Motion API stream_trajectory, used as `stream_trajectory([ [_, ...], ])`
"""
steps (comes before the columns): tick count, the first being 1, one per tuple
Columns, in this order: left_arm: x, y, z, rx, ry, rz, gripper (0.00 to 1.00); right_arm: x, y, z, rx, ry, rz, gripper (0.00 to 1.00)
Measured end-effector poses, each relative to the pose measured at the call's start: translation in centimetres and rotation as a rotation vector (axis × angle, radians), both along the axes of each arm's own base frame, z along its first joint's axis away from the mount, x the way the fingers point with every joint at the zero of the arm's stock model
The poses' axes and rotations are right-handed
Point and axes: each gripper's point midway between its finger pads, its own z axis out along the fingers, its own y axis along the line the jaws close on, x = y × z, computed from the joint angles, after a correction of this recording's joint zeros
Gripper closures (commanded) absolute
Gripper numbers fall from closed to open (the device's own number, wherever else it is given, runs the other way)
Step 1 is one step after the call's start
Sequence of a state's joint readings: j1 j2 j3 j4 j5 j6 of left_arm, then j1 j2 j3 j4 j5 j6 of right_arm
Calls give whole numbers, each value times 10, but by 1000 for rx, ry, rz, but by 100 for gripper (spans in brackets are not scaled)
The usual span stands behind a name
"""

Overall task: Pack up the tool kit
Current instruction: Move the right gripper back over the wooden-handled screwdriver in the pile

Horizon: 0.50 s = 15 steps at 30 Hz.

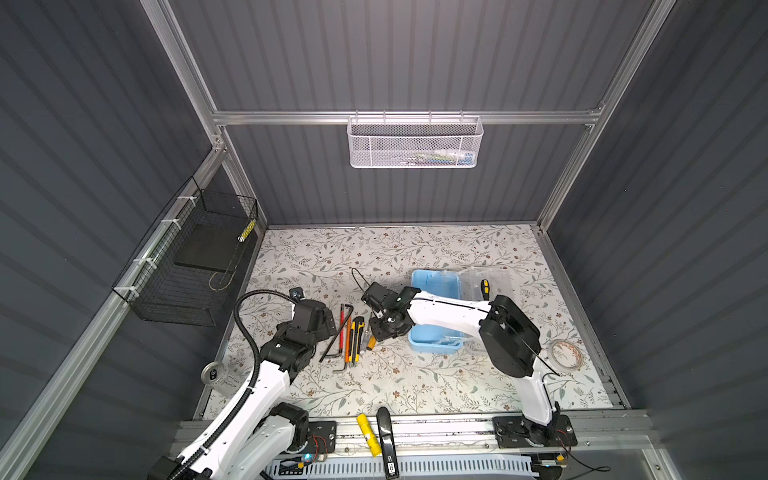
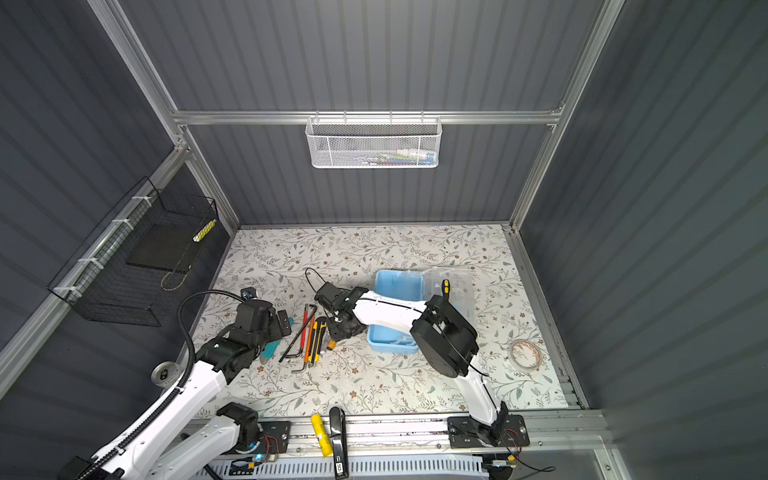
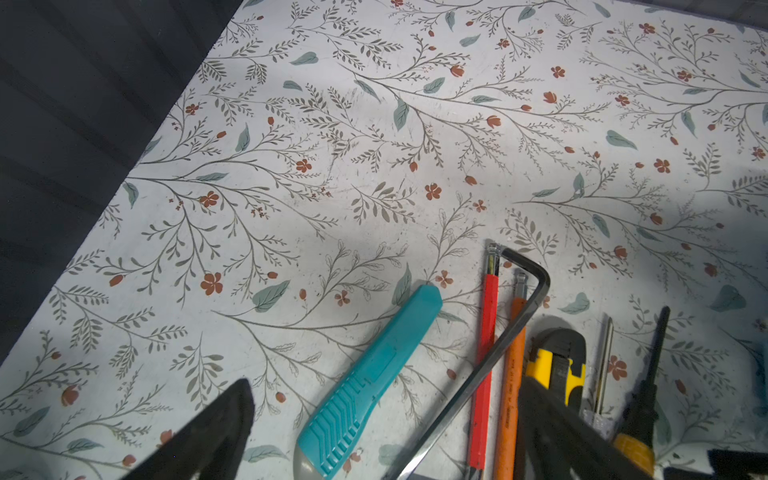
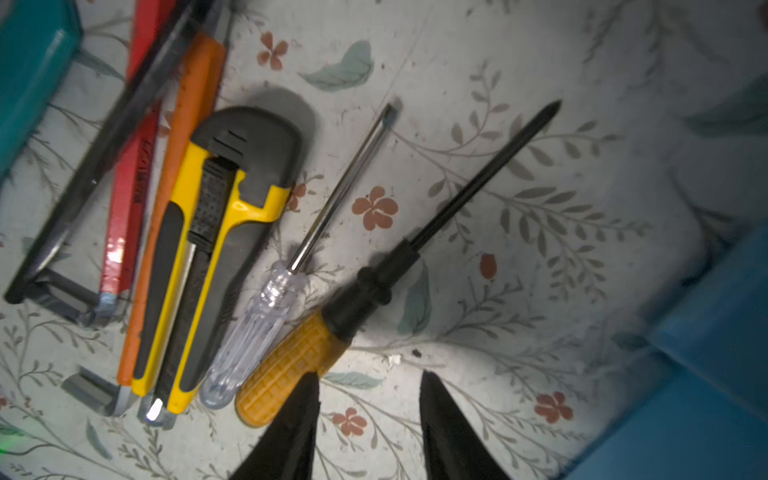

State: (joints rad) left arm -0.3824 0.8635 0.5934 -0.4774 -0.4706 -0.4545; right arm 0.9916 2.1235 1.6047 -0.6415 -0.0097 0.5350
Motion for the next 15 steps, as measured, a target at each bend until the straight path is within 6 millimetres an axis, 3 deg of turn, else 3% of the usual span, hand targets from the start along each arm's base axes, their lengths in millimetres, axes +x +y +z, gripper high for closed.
stream_trajectory([
  [9, 0, -1, 0, -2, 1, -3, 1, 3, 18, 15, 47, -9, 44, 55],
  [15, 0, -1, 0, -1, 1, -5, 1, 6, 22, -4, -1, 21, 48, 53],
])
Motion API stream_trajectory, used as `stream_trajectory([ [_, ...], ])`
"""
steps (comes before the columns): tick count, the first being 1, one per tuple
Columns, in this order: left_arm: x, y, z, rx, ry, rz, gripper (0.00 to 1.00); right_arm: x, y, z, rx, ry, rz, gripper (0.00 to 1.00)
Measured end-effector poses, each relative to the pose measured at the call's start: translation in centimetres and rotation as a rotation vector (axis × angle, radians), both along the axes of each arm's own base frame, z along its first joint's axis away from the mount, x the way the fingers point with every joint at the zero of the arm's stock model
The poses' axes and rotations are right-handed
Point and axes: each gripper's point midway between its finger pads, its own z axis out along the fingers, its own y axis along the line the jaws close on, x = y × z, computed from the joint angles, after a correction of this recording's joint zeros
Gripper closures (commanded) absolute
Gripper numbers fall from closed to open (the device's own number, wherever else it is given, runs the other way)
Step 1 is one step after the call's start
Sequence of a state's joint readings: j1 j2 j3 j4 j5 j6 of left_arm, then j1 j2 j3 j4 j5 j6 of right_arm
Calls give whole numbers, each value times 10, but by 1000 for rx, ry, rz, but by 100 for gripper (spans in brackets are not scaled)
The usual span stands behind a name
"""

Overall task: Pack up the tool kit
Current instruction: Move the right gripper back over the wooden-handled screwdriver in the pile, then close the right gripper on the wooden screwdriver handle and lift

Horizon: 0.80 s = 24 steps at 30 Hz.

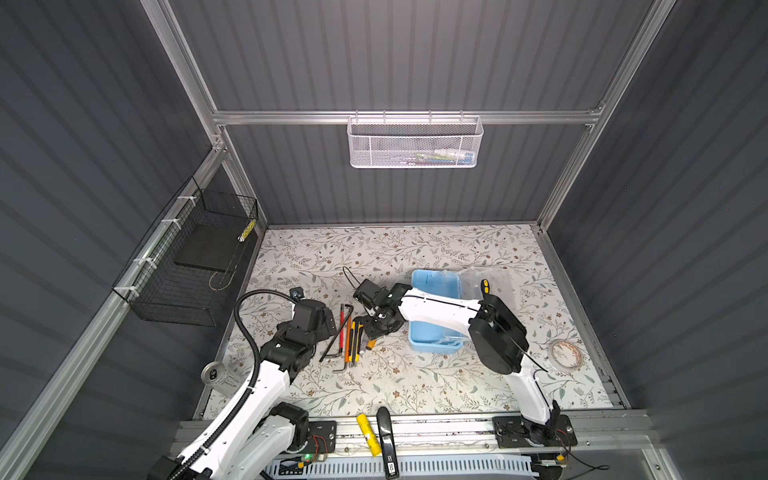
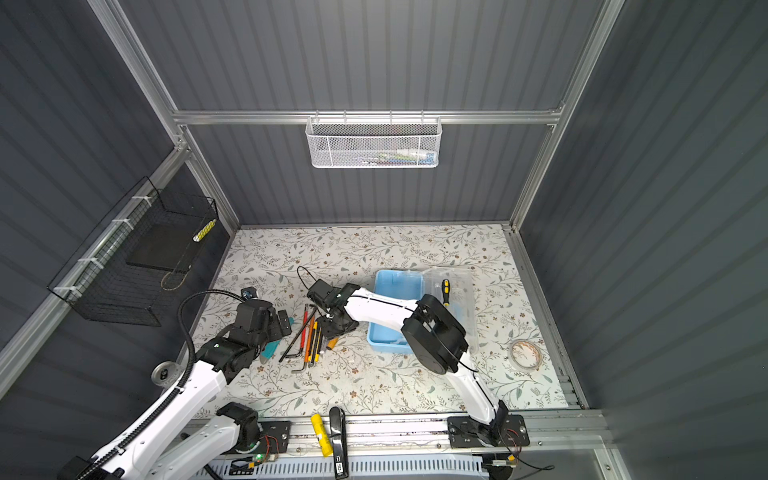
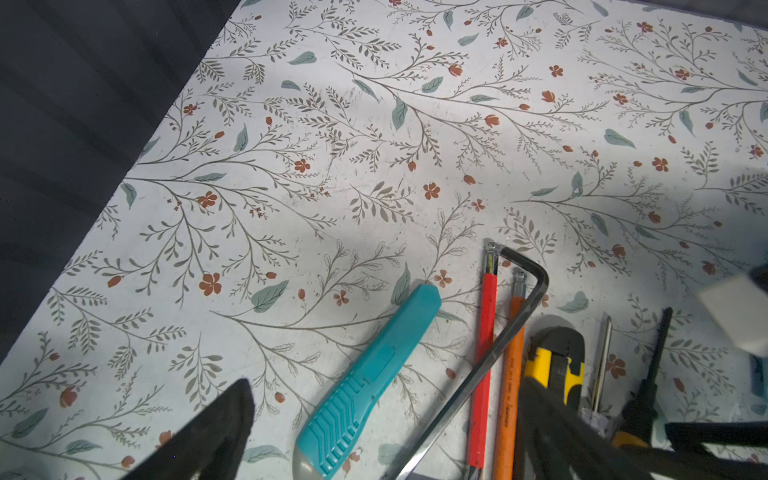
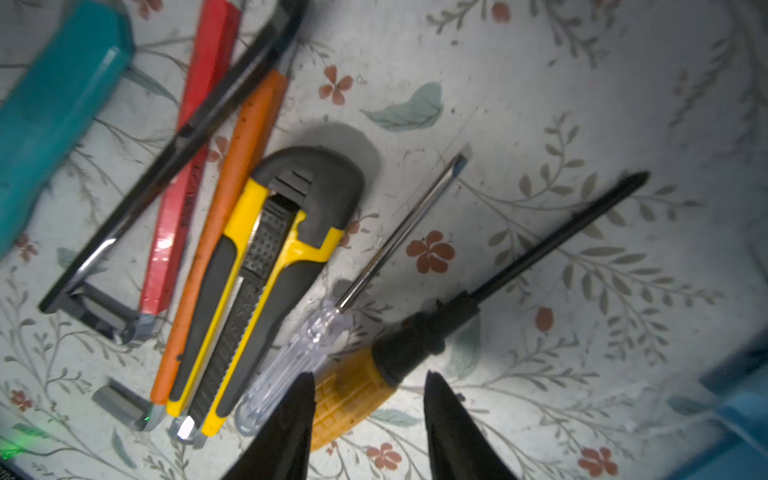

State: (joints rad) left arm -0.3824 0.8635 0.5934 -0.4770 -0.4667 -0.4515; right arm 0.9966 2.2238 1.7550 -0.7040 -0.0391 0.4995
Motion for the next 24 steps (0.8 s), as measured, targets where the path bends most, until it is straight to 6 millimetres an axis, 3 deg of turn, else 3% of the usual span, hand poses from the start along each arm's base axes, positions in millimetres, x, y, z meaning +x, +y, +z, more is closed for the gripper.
stream_trajectory([
  [3, 0, -1, 0, -2, 1, -2, 0, -1, -1, -12, -30, 17, 4, 53],
  [6, 0, -1, 0, -5, 0, -5, 0, -3, -5, -11, -54, 14, 7, 53],
  [14, 0, -1, 0, -6, 0, -5, 1, -6, -26, -15, -137, 4, -1, 65],
  [20, 0, -1, 0, -6, 0, -6, 0, -7, -27, -15, -141, 4, 2, 77],
  [24, 0, -2, 0, -7, 1, -7, 1, -6, -27, -12, -136, -1, 16, 80],
])
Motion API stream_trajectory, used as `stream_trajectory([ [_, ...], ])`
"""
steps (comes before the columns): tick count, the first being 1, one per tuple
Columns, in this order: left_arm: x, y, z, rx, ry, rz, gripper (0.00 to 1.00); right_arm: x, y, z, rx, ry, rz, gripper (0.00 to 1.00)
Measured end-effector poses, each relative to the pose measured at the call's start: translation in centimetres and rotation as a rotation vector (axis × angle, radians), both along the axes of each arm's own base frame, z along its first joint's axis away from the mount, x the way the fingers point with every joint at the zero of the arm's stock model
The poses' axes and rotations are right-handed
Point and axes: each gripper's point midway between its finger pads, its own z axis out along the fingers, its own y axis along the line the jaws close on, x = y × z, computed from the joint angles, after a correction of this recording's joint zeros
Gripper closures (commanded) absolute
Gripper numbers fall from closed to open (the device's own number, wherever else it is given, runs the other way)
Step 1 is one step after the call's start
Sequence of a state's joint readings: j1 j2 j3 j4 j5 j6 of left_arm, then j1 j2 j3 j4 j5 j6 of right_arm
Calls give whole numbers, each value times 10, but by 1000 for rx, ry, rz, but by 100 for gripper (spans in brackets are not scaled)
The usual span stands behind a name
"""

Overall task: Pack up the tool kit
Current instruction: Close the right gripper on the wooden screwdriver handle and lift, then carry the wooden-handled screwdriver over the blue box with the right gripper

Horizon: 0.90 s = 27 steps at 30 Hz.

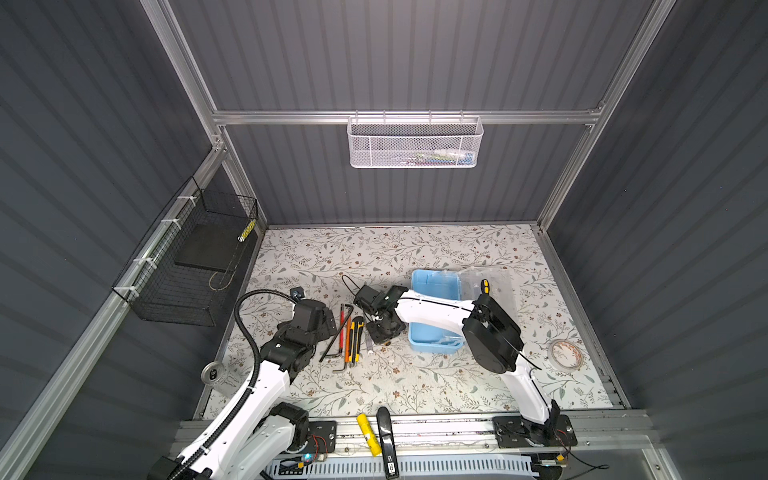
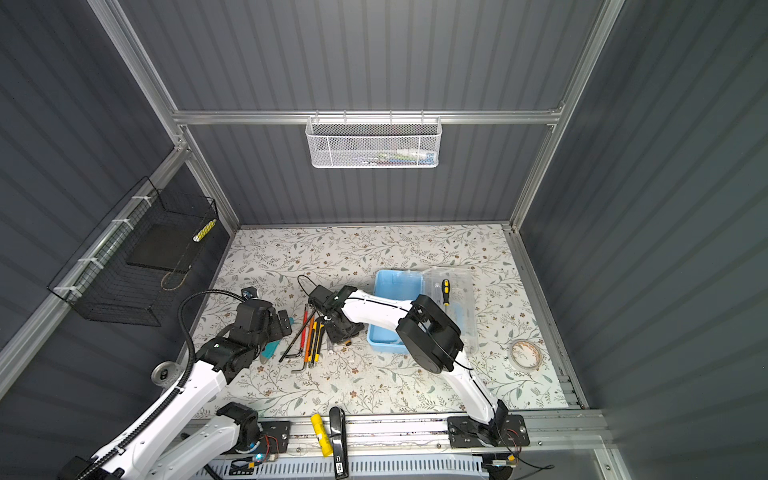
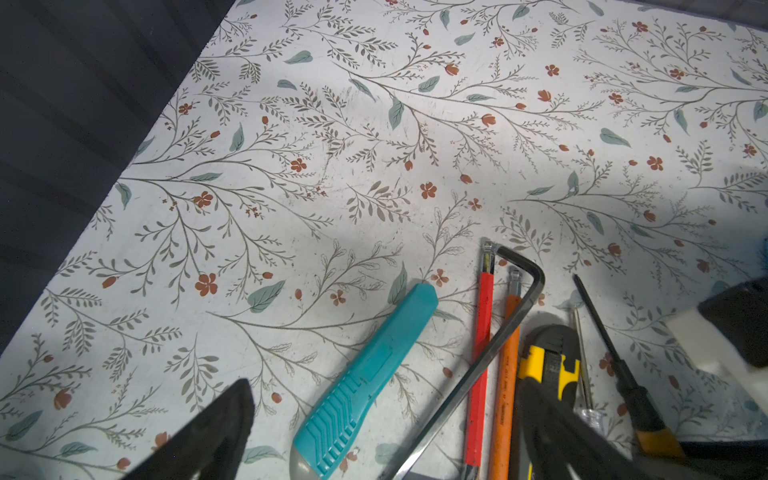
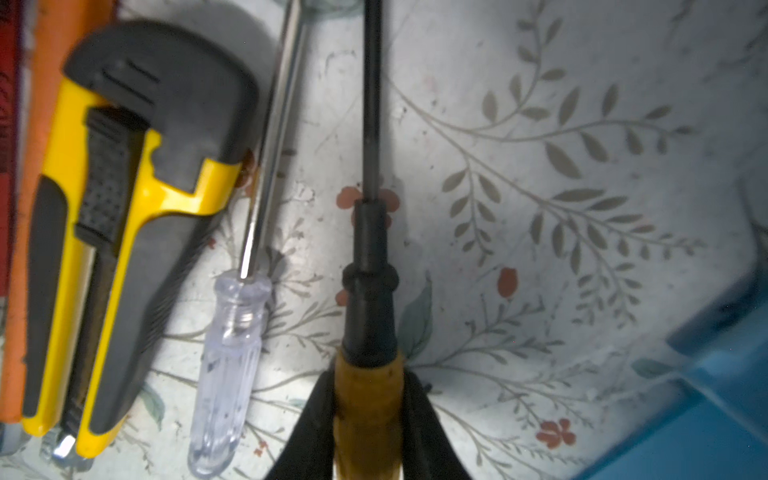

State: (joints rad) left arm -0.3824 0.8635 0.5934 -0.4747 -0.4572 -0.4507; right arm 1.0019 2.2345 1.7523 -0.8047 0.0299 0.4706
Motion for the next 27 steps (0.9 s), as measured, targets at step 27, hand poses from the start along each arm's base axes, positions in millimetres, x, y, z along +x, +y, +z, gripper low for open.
stream_trajectory([
  [27, 0, -1, -1, -1, 6, -4, 0, 58, -276, 166, 10, -298, -435, 93],
])
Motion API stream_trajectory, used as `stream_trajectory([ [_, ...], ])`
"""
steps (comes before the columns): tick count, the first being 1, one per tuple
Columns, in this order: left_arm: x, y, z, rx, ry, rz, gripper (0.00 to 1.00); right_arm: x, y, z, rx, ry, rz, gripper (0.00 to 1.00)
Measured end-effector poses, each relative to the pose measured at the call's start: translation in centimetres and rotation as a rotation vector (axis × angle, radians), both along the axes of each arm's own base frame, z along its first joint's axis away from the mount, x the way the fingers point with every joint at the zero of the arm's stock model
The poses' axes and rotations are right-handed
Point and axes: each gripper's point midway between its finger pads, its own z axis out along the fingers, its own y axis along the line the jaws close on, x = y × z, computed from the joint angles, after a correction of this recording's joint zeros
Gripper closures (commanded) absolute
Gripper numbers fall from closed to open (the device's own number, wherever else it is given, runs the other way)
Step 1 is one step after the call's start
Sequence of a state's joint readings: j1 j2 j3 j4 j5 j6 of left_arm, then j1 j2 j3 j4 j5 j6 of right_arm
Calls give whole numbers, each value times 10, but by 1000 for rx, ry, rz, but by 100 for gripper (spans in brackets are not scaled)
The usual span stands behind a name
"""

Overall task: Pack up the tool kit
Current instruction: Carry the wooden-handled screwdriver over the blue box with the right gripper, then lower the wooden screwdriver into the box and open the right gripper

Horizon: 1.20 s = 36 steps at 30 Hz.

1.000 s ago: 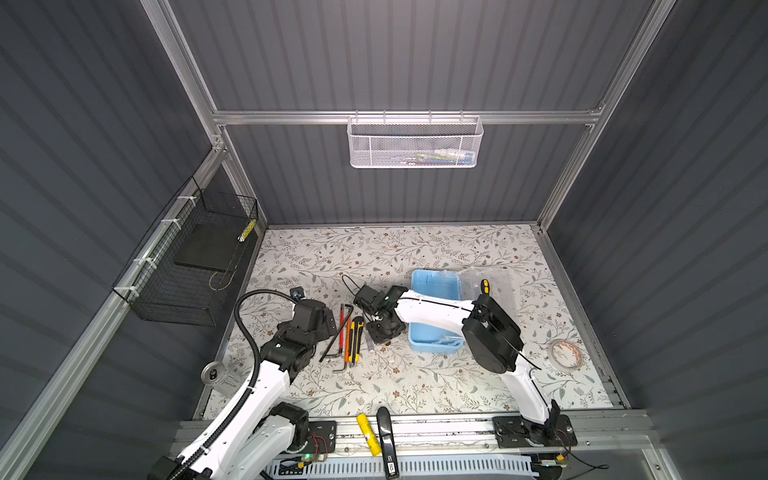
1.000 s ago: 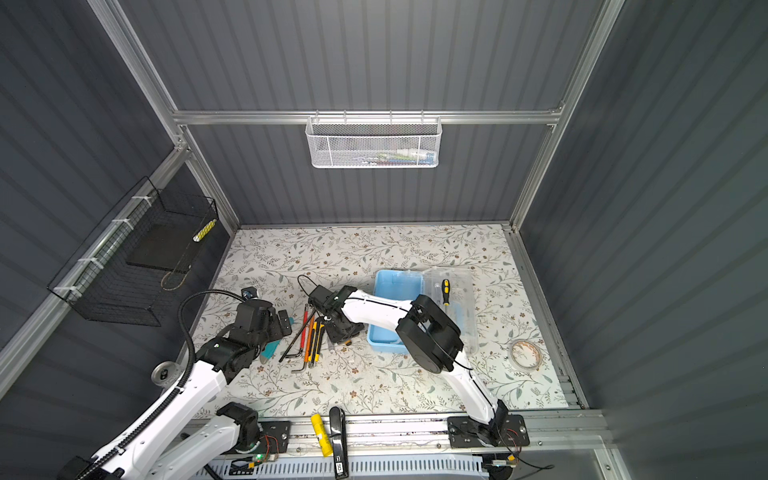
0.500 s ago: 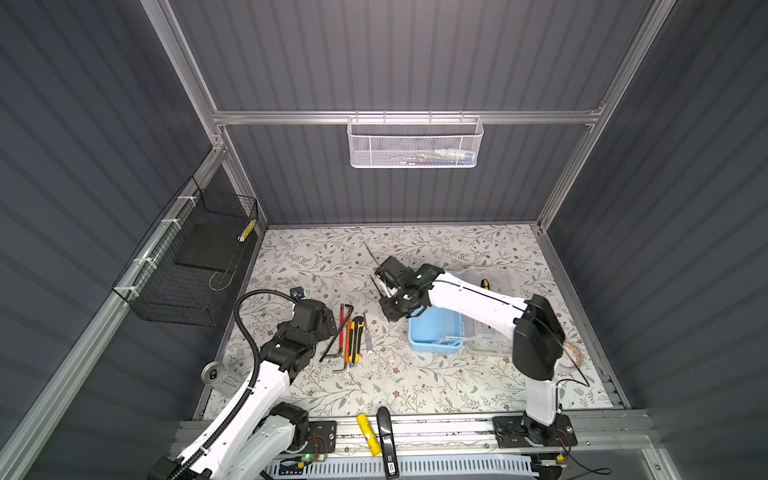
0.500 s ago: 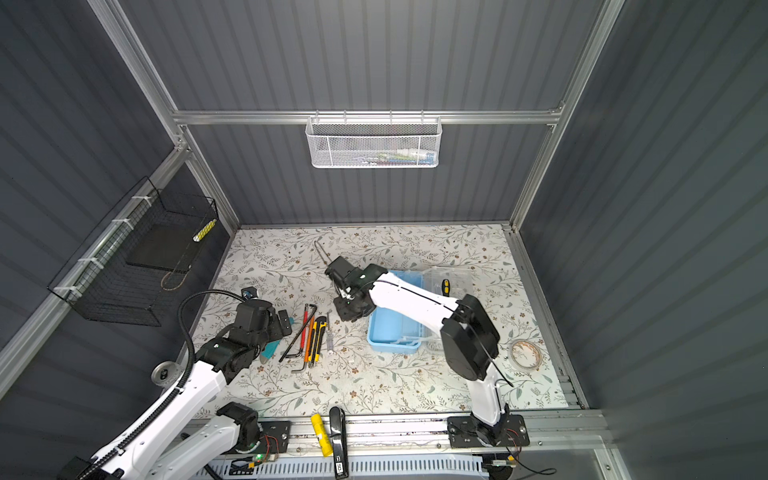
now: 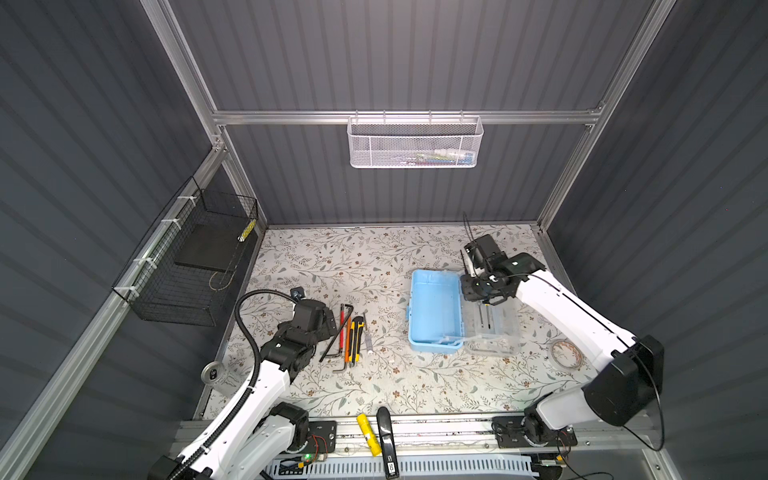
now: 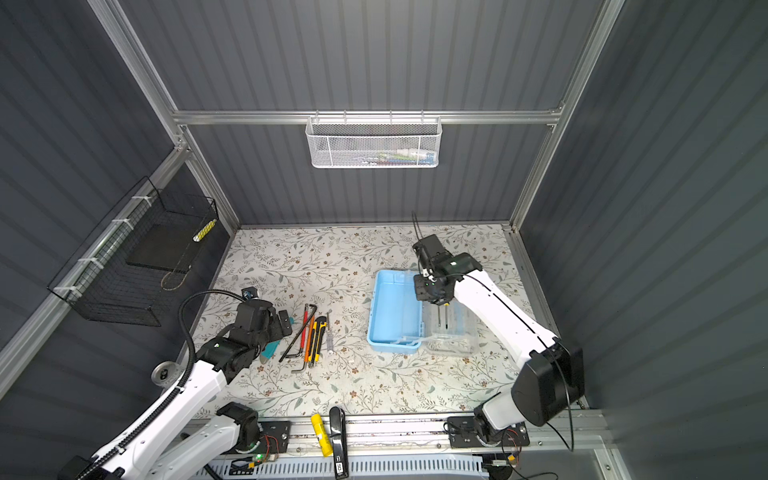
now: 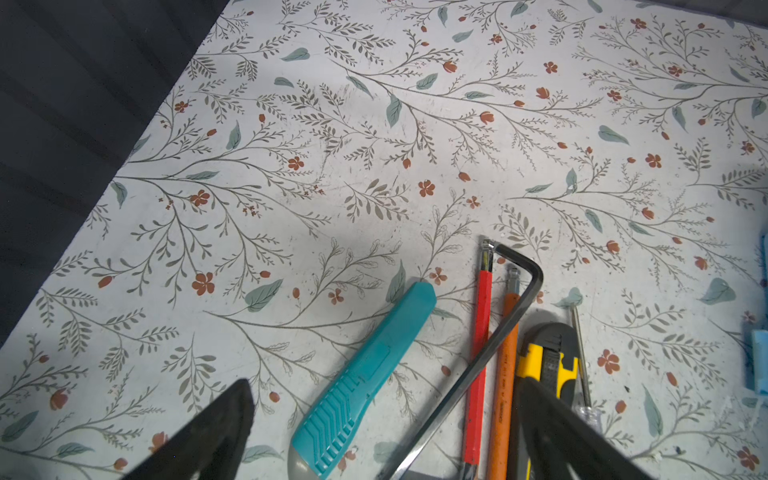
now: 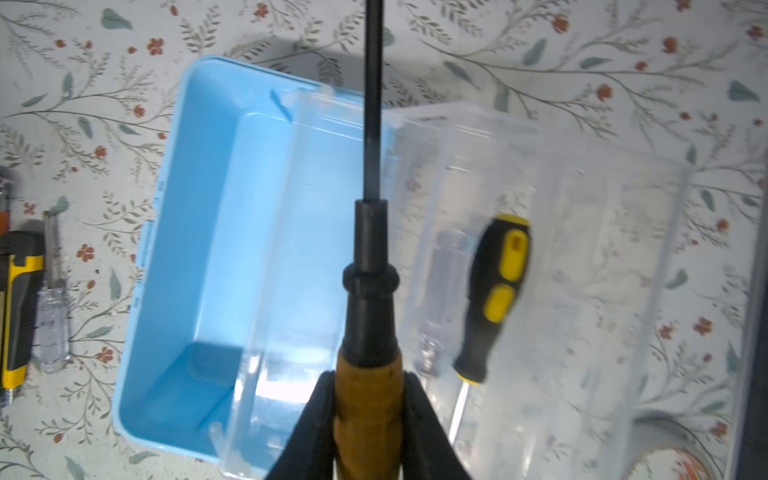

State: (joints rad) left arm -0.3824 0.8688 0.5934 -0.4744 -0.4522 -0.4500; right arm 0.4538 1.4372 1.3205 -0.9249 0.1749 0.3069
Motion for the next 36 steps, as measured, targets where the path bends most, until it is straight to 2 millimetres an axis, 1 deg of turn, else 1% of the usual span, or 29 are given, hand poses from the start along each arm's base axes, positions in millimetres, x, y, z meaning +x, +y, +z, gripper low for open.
stream_trajectory([
  [3, 0, 0, 0, 2, 2, -2, 0, -12, -37, -3, -36, 5, -88, 93],
  [5, 0, 0, 0, 2, 2, -2, 0, -21, -56, -7, -59, 18, -133, 92],
  [6, 0, 0, 0, 2, 2, -2, 1, -25, -62, -9, -70, 27, -146, 92],
  [8, 0, 0, 0, 2, 1, -2, 1, -30, -67, -11, -81, 36, -158, 92],
  [11, 0, 0, 0, 2, 1, -2, 1, -30, -71, -14, -83, 36, -170, 92],
  [15, 0, 0, -1, 3, 3, -2, 0, -40, -86, -38, -106, 101, -208, 92],
  [18, 0, 0, -1, 5, 5, -3, 0, -44, -88, -51, -125, 140, -208, 90],
  [20, 0, 0, -1, 6, 5, -4, 0, -42, -87, -55, -128, 146, -208, 87],
  [22, 0, 0, -1, 6, 5, -4, 0, -41, -87, -55, -124, 140, -207, 79],
  [23, 0, 0, -1, 6, 5, -4, 0, -40, -86, -55, -118, 134, -206, 70],
  [24, 0, 0, -1, 6, 5, -4, 1, -39, -85, -55, -114, 131, -206, 66],
  [25, 0, 0, -1, 6, 5, -4, 0, -38, -84, -55, -109, 126, -207, 64],
  [29, 0, 0, -1, 6, 5, -4, 0, -35, -83, -52, -99, 110, -206, 50],
  [31, 0, 0, -1, 6, 5, -4, 1, -34, -83, -50, -102, 107, -203, 49],
  [33, 0, 0, -1, 6, 5, -4, 1, -32, -83, -44, -111, 96, -199, 48],
  [35, 0, 0, -1, 6, 4, -4, 0, -27, -79, -31, -122, 63, -189, 47],
  [36, 0, 0, -1, 5, 4, -4, 1, -23, -73, -23, -119, 39, -174, 47],
])
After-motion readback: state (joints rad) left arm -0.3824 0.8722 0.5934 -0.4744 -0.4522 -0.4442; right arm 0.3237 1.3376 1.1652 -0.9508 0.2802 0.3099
